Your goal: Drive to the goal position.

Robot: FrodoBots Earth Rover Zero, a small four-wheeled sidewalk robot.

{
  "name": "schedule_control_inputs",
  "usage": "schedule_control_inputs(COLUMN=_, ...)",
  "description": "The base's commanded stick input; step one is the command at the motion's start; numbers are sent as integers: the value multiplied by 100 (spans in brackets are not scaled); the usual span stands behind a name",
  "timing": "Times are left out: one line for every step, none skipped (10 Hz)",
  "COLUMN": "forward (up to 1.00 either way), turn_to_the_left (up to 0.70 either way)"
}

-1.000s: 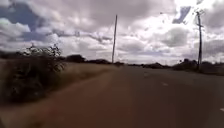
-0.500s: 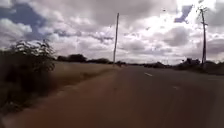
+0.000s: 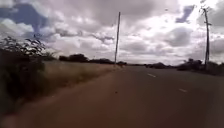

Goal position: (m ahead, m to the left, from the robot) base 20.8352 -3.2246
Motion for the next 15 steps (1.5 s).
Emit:
schedule_control_inputs(forward=78, turn_to_the_left=0)
schedule_control_inputs(forward=78, turn_to_the_left=0)
schedule_control_inputs(forward=78, turn_to_the_left=0)
schedule_control_inputs(forward=78, turn_to_the_left=-8)
schedule_control_inputs(forward=78, turn_to_the_left=-23)
schedule_control_inputs(forward=79, turn_to_the_left=-31)
schedule_control_inputs(forward=81, turn_to_the_left=-32)
schedule_control_inputs(forward=82, turn_to_the_left=-30)
schedule_control_inputs(forward=80, turn_to_the_left=-14)
schedule_control_inputs(forward=79, turn_to_the_left=0)
schedule_control_inputs(forward=79, turn_to_the_left=0)
schedule_control_inputs(forward=79, turn_to_the_left=0)
schedule_control_inputs(forward=79, turn_to_the_left=0)
schedule_control_inputs(forward=79, turn_to_the_left=0)
schedule_control_inputs(forward=80, turn_to_the_left=0)
